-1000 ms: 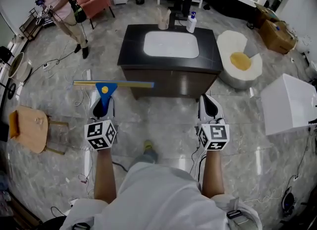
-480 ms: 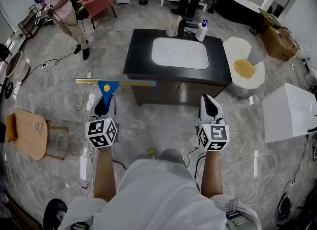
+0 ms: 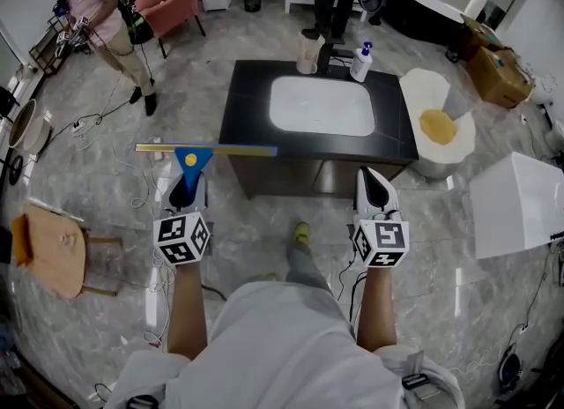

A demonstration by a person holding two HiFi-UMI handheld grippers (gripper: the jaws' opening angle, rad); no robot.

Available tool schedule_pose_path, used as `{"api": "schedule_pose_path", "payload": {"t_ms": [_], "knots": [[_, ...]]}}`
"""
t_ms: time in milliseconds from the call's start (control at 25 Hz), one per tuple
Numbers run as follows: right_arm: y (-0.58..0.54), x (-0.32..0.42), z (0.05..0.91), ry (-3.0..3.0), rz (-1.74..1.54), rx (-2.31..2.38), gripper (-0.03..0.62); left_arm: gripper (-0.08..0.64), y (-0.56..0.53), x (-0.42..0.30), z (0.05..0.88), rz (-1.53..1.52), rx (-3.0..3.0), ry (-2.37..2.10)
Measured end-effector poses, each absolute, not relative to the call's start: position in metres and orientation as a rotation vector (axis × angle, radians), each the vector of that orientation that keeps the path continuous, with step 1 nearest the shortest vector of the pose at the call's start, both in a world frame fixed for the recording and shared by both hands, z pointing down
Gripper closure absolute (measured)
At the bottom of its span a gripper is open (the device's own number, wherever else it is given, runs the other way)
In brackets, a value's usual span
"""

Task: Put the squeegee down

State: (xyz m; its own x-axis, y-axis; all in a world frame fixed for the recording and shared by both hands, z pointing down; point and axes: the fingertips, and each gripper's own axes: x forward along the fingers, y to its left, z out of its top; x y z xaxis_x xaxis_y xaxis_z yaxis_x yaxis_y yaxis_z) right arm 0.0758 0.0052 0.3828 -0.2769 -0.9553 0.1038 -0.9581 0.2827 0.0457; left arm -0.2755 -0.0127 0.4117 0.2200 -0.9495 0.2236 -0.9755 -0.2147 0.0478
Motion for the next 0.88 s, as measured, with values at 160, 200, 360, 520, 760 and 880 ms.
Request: {"api": "schedule_pose_path", "payload": {"t_ms": [160, 200, 360, 520, 760, 880], "knots": [[-0.035, 0.083, 0.386, -2.432, 0.044, 1.821, 0.588, 0.434, -0.051, -0.268, 0.415, 0.230, 2.311, -1.845], [-0.045, 0.085, 0.388, -2.433, 0.048, 1.819, 0.588, 0.434, -0.060, -0.265, 0.417, 0.233, 2.309, -1.845], [-0.092, 0.093, 0.394, -2.440, 0.053, 1.807, 0.588, 0.434, -0.102, -0.258, 0.424, 0.248, 2.290, -1.851], [-0.139, 0.103, 0.401, -2.445, 0.073, 1.785, 0.588, 0.434, -0.144, -0.250, 0.431, 0.267, 2.261, -1.859], [-0.212, 0.122, 0.410, -2.451, 0.099, 1.750, 0.588, 0.434, -0.212, -0.228, 0.440, 0.296, 2.237, -1.857], [-0.245, 0.133, 0.413, -2.453, 0.103, 1.732, 0.588, 0.434, -0.245, -0.216, 0.444, 0.307, 2.225, -1.859]]}}
